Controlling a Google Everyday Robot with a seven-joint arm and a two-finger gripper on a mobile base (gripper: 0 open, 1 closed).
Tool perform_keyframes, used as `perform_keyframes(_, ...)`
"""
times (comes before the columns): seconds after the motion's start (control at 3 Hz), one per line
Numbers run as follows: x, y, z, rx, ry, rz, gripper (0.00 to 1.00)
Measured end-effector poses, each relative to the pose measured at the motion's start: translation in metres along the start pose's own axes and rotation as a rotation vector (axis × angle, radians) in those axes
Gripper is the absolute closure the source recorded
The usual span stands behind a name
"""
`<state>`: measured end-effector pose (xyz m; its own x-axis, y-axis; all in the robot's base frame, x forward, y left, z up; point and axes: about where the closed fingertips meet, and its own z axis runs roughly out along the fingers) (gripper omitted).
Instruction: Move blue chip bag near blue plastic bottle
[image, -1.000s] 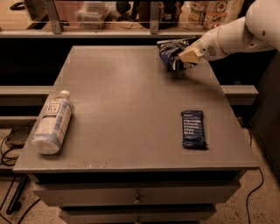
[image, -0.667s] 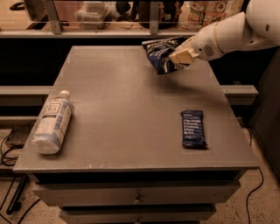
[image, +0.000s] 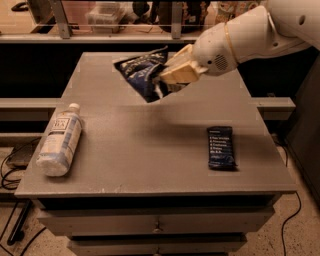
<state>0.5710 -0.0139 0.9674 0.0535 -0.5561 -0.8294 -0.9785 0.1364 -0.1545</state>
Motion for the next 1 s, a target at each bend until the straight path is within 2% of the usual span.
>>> perform_keyframes(0.33,-0.004,0.021,0.018,-0.049,0.007,-0.006,1.00)
perform_keyframes(0.67,-0.004,0.022,0.018,-0.049,0.007,-0.006,1.00)
perform_keyframes(1.0,-0.011,0.031,0.044,-0.130,-0.005,-0.012,1.00)
